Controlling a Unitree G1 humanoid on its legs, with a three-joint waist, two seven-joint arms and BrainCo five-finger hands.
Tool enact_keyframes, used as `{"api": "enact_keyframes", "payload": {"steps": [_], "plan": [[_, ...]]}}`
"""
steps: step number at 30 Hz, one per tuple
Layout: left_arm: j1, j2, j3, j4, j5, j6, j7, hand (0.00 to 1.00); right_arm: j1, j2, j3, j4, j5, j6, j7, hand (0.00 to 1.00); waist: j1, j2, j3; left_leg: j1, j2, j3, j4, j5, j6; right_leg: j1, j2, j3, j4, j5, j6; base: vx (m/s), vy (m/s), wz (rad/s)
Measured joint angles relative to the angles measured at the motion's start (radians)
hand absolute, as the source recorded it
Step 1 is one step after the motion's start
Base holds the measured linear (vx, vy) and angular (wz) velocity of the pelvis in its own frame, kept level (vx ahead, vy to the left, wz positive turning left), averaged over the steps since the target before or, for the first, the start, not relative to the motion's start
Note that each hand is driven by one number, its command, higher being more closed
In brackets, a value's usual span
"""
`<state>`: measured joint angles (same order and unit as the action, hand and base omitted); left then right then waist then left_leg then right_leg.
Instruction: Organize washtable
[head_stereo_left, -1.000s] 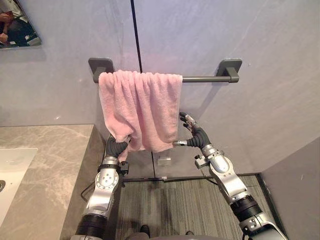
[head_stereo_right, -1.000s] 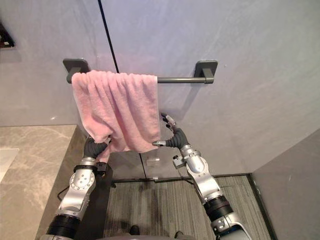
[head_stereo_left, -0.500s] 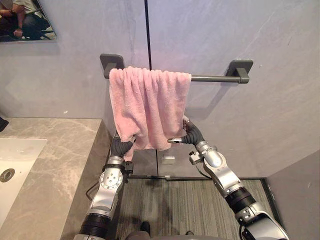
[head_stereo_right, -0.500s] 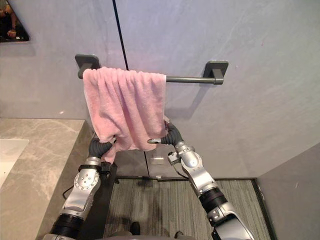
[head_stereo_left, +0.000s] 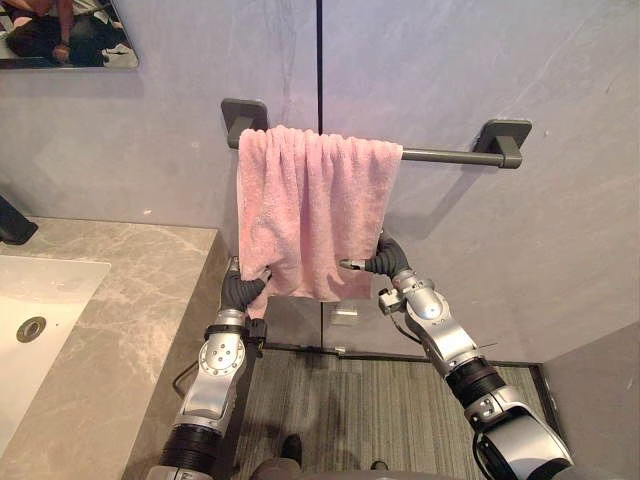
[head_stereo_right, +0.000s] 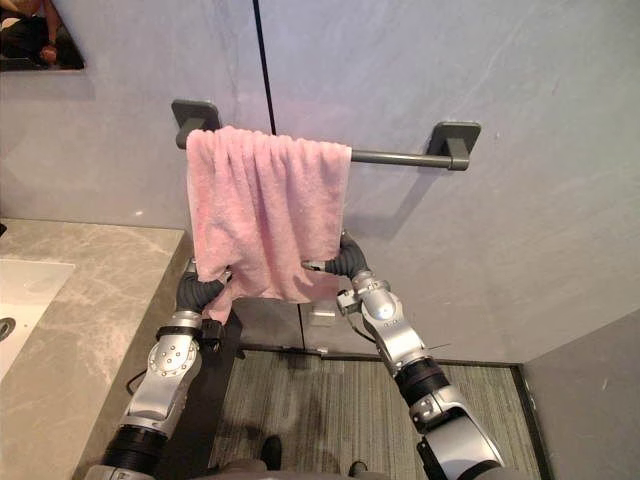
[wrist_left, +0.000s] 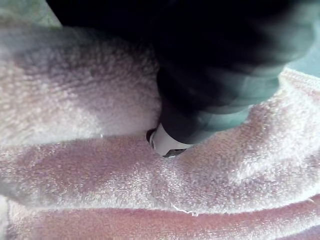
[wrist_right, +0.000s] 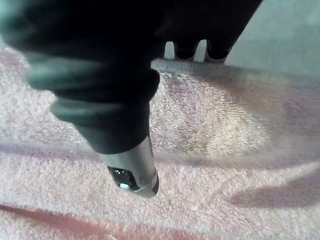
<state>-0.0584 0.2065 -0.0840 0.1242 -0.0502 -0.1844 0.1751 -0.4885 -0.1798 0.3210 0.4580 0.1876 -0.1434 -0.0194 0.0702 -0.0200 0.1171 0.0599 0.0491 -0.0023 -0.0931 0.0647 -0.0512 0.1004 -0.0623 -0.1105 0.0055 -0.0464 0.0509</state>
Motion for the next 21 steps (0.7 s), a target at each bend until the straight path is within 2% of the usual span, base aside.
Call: {"api": "enact_keyframes", "payload": {"steps": [11, 21], "plan": [[0.000, 0.001, 0.000, -0.016, -0.018, 0.000, -0.001, 1.00, -0.001, -0.010, -0.015, -0.015, 0.011, 0.000, 0.005, 1.00, -0.001, 0.001, 0.001, -0.002, 0.001, 0.002, 0.000, 0.000, 0.000, -0.001, 0.000, 0.001, -0.002, 0.000, 0.000, 0.00, 0.000, 0.00], [0.002, 0.000, 0.010, -0.029, -0.018, -0.001, -0.023, 1.00, 0.043, -0.032, -0.123, -0.073, 0.021, -0.002, 0.022, 1.00, -0.003, 0.006, 0.003, 0.004, 0.002, 0.012, 0.000, -0.001, 0.000, 0.000, 0.000, 0.009, -0.002, 0.000, 0.000, 0.00, 0.000, -0.02]]}}
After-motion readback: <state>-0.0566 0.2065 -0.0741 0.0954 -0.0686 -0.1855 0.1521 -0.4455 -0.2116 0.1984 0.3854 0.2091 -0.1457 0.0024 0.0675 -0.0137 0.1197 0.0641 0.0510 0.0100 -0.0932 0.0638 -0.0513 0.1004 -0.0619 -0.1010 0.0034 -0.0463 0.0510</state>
